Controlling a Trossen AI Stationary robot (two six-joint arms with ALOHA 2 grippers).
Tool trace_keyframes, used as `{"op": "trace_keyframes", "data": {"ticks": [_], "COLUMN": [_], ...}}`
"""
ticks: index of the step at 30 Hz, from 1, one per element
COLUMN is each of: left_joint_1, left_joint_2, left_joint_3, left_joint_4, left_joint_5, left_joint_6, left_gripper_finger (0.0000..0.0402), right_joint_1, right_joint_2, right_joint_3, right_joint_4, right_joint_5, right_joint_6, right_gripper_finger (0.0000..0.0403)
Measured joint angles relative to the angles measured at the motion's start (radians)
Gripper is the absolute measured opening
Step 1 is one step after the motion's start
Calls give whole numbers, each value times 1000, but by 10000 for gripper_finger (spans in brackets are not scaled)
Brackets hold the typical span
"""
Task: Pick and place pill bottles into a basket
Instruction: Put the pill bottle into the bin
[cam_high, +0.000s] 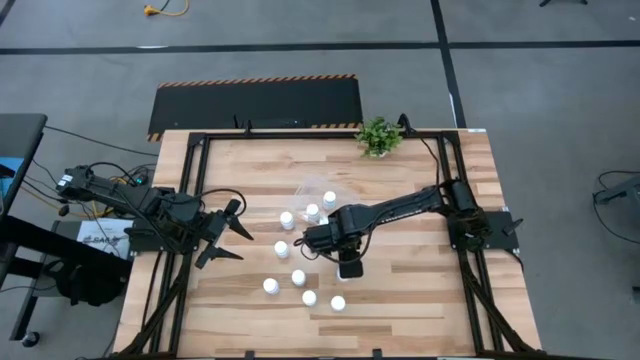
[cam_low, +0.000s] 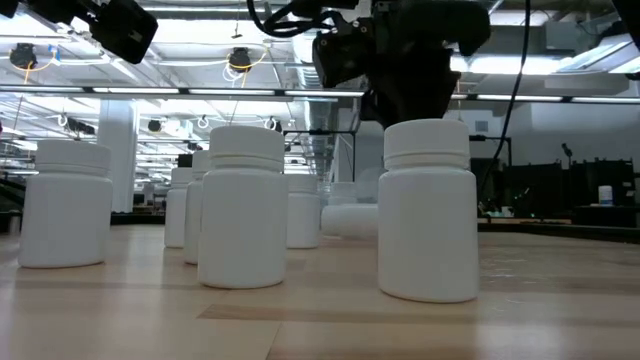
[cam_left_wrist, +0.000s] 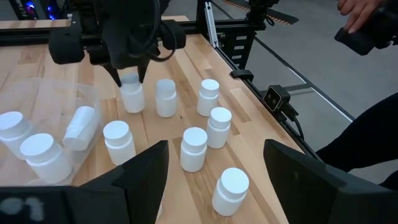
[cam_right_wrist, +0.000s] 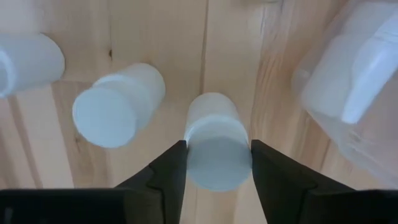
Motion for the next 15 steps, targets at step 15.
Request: {"op": "trace_keyframes", "data": {"ticks": [15], "left_joint_1": [0], "left_joint_2": [0], "left_joint_3": [0], "left_joint_4": [0], "left_joint_5": [0], "left_joint_6": [0], "left_gripper_finger": [251], "right_joint_1": [-48], "right_joint_2": [0], "right_joint_3": [193], "right_joint_4": [-164], "right_joint_5": [1], "right_joint_6": [-39], "right_gripper_finger": [146]}}
